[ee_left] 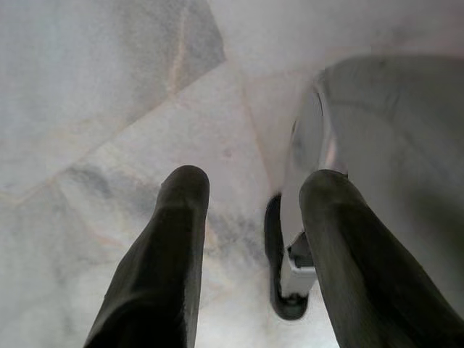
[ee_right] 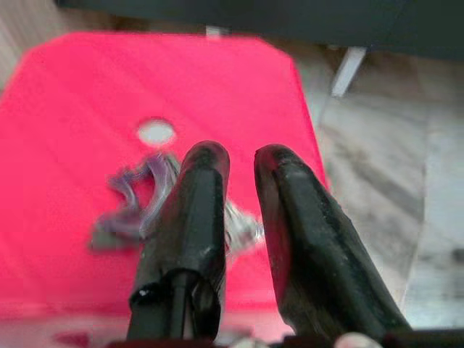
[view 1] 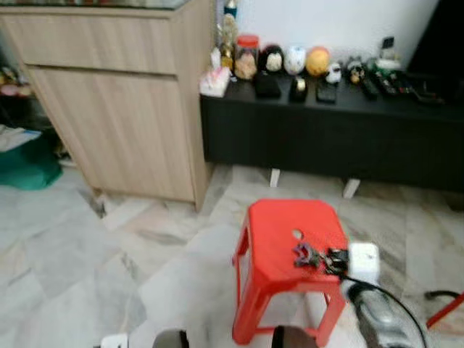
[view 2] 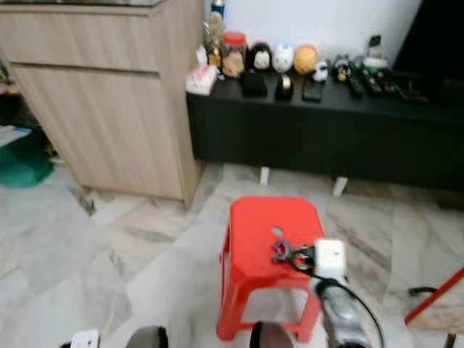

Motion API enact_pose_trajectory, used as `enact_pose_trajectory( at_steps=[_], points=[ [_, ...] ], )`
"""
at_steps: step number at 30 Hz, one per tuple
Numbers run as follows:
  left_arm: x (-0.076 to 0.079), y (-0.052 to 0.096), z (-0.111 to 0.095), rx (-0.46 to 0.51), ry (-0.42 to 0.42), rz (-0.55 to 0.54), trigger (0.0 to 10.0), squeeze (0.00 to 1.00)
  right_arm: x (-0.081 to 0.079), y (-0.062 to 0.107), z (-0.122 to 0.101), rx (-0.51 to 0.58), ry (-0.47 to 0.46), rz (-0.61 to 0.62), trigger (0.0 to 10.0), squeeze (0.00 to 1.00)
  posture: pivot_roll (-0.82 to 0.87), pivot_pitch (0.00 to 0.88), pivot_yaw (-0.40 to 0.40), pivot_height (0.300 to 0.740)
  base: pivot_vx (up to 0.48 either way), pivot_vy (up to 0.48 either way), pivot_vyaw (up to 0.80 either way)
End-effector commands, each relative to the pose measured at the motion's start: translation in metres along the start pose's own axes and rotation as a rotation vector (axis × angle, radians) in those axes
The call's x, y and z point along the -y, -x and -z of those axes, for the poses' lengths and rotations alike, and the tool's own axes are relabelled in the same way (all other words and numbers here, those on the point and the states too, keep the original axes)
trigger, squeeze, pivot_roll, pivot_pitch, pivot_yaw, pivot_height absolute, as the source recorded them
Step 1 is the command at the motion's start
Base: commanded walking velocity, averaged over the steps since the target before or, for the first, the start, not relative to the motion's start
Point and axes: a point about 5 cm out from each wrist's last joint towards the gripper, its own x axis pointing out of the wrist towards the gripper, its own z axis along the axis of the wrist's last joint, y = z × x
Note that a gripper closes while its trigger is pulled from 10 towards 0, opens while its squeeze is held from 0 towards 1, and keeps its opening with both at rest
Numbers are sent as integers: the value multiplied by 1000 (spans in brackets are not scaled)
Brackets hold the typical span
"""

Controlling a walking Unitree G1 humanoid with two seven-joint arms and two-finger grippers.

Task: Hang keys on a hook

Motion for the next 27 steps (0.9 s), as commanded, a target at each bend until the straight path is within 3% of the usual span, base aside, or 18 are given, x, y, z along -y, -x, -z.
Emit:
enact_pose_trajectory(
  at_steps=[1,12,19,27],
  points=[
    [7,1,5,-17,-7,26,10000,0,-11,-2,1,-8,-10,-16,10000,0,65,0,-86,590,251,0,0],
    [8,1,5,-25,-11,30,10000,0,-3,3,12,-68,21,10,10000,0,70,0,-88,590,0,0,0],
    [8,0,3,-14,-9,37,10000,0,-9,0,9,-59,10,-2,10000,0,55,0,-78,590,0,0,0],
    [5,0,3,-22,-20,35,10000,0,-11,3,14,-60,-8,8,10000,0,45,0,-66,590,286,0,0]
  ],
)
